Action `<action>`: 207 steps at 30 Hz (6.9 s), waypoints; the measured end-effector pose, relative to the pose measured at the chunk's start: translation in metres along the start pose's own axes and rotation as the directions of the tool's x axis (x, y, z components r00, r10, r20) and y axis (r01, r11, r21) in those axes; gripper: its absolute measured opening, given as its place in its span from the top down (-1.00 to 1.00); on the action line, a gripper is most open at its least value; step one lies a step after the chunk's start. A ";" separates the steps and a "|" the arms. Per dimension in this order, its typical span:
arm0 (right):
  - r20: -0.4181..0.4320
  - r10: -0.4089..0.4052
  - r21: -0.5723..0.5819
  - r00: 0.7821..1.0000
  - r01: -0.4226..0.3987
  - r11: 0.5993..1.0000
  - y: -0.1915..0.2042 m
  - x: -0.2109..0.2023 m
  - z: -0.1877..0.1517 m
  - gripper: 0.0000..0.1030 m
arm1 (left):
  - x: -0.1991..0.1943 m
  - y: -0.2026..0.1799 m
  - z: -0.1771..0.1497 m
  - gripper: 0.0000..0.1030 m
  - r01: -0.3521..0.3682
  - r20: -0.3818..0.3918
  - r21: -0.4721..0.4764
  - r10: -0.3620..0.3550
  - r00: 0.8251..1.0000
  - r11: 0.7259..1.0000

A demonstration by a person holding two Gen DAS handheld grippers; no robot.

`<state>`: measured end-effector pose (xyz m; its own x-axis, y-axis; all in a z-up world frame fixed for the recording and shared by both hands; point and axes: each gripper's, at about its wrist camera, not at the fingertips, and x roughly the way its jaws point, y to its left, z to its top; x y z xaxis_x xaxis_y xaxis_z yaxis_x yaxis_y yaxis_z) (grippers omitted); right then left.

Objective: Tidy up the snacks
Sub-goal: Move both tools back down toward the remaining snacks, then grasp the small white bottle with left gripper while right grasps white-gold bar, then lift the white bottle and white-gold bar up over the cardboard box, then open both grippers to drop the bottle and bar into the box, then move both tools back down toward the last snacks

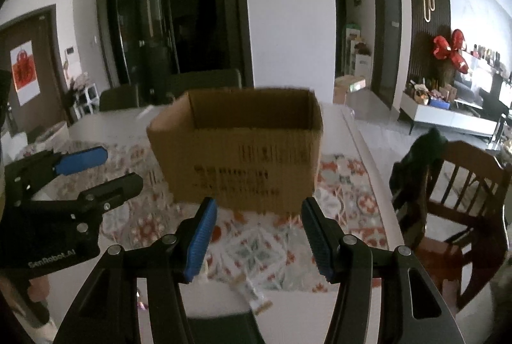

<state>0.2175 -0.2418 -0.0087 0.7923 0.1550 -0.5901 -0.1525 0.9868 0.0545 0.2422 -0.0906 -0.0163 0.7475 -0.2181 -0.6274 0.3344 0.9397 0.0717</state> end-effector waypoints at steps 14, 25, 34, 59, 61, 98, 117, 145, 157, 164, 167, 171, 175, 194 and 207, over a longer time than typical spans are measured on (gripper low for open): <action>-0.176 0.038 -0.021 0.984 -0.043 0.999 0.002 0.030 -0.052 -0.09 | 0.038 -0.012 -0.044 -0.24 0.047 -0.160 -0.001 -0.047 0.986 0.999; -0.296 0.080 -0.022 0.952 -0.090 0.996 0.001 0.062 -0.077 -0.09 | 0.076 -0.016 -0.058 -0.08 0.096 -0.277 -0.059 -0.108 0.955 0.994; -0.327 0.089 -0.023 0.941 -0.102 0.995 0.001 0.075 -0.083 -0.08 | 0.096 -0.023 -0.059 0.09 0.121 -0.317 -0.100 -0.147 0.937 0.988; -0.323 0.086 0.015 0.942 -0.085 0.996 -0.001 0.092 -0.086 0.57 | 0.122 -0.026 -0.064 0.64 0.097 -0.347 -0.107 -0.129 0.929 0.989; -0.314 0.085 0.028 0.946 -0.081 0.996 -0.003 0.091 -0.085 0.58 | 0.120 -0.025 -0.065 0.64 0.100 -0.346 -0.115 -0.135 0.929 0.988; -0.055 0.067 0.015 0.996 -0.066 0.998 0.008 0.026 -0.018 0.59 | 0.018 -0.003 0.003 0.64 0.121 -0.042 -0.095 -0.126 0.991 0.988; 0.128 0.067 0.005 0.989 -0.069 0.998 0.011 0.001 0.046 0.59 | -0.009 0.018 0.057 0.64 0.084 0.130 -0.057 -0.076 0.989 0.995; 0.067 0.029 0.038 0.997 -0.032 0.999 -0.019 0.079 0.119 0.59 | 0.081 0.040 0.130 0.63 0.059 0.009 -0.048 -0.059 0.998 0.997; 0.041 -0.029 0.063 0.999 0.027 0.998 -0.024 0.086 0.109 -0.13 | 0.065 0.045 0.109 -0.11 -0.033 0.041 -0.045 0.035 0.999 0.998; 0.097 -0.054 0.044 0.994 0.050 0.998 -0.005 0.053 0.092 -0.60 | 0.020 0.046 0.080 -0.19 -0.063 0.120 -0.016 0.065 0.991 0.998; 0.121 -0.074 0.032 0.990 0.071 0.997 0.005 0.036 0.084 -0.70 | 0.005 0.049 0.070 -0.21 -0.062 0.137 -0.017 0.064 0.988 0.998; 0.132 -0.087 0.018 0.987 0.086 0.996 0.018 0.018 0.072 -0.77 | -0.017 0.050 0.051 -0.21 -0.072 0.158 -0.022 0.074 0.985 0.997; 0.114 -0.083 0.012 0.990 0.082 0.997 0.029 0.005 0.054 -0.77 | -0.034 0.048 0.027 -0.21 -0.095 0.163 -0.008 0.095 0.982 0.995; 0.070 -0.095 -0.059 0.993 0.099 0.993 0.069 -0.035 -0.035 -0.77 | -0.051 0.036 -0.086 -0.21 -0.085 0.045 0.042 0.083 0.996 0.996; -0.063 -0.109 -0.015 0.992 0.108 0.994 0.067 -0.026 -0.098 -0.77 | -0.025 0.020 -0.137 -0.21 -0.011 -0.068 0.043 0.014 0.998 0.999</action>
<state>0.1289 -0.1847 -0.0692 0.7651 0.0436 -0.6424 -0.0750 0.9970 -0.0217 0.1516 -0.0304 -0.1049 0.7110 -0.1867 -0.6780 0.3508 0.9298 0.1119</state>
